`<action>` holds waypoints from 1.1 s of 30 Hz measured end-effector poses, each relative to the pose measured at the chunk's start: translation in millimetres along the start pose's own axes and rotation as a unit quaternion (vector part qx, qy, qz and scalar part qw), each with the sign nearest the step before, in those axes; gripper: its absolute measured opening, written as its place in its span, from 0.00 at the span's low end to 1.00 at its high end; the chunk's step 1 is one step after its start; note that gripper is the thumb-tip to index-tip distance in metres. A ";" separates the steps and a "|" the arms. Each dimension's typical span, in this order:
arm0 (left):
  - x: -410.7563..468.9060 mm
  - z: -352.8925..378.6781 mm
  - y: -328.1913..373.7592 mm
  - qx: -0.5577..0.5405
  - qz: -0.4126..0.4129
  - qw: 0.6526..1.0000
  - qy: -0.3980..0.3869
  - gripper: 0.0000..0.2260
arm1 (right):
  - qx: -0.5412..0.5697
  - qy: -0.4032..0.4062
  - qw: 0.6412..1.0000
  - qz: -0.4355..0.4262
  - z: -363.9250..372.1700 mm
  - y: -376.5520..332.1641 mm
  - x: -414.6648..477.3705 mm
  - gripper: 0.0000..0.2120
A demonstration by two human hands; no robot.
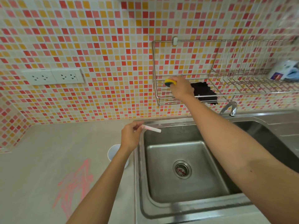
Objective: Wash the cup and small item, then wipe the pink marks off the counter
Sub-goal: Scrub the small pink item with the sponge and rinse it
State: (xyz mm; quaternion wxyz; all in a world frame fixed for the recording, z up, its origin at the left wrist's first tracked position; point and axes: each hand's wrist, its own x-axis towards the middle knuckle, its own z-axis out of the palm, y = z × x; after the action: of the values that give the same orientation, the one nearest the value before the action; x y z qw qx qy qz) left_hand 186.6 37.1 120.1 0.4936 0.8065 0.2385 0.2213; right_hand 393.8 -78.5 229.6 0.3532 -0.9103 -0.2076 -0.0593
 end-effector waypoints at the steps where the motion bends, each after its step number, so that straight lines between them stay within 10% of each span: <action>1: -3.7 1.8 -2.0 0.003 -0.006 1.000 -0.004 0.09 | 0.079 0.037 0.996 -0.021 -4.1 0.7 -6.5 0.16; 6: -15.1 19.6 4.8 -0.011 -0.038 0.999 0.003 0.07 | 0.234 0.192 0.951 -0.071 -37.1 15.8 -74.8 0.13; 33: -57.6 194.2 78.8 -0.076 -0.137 0.986 0.060 0.03 | 0.046 -0.021 0.987 -0.153 -10.8 176.7 -184.8 0.22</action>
State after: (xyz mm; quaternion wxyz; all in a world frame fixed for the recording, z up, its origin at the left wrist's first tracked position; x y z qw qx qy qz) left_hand 269.4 -163.2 103.6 0.5636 0.7118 0.3584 0.2174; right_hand 300.8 -265.2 81.3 0.3766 -0.8516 -0.3549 -0.0837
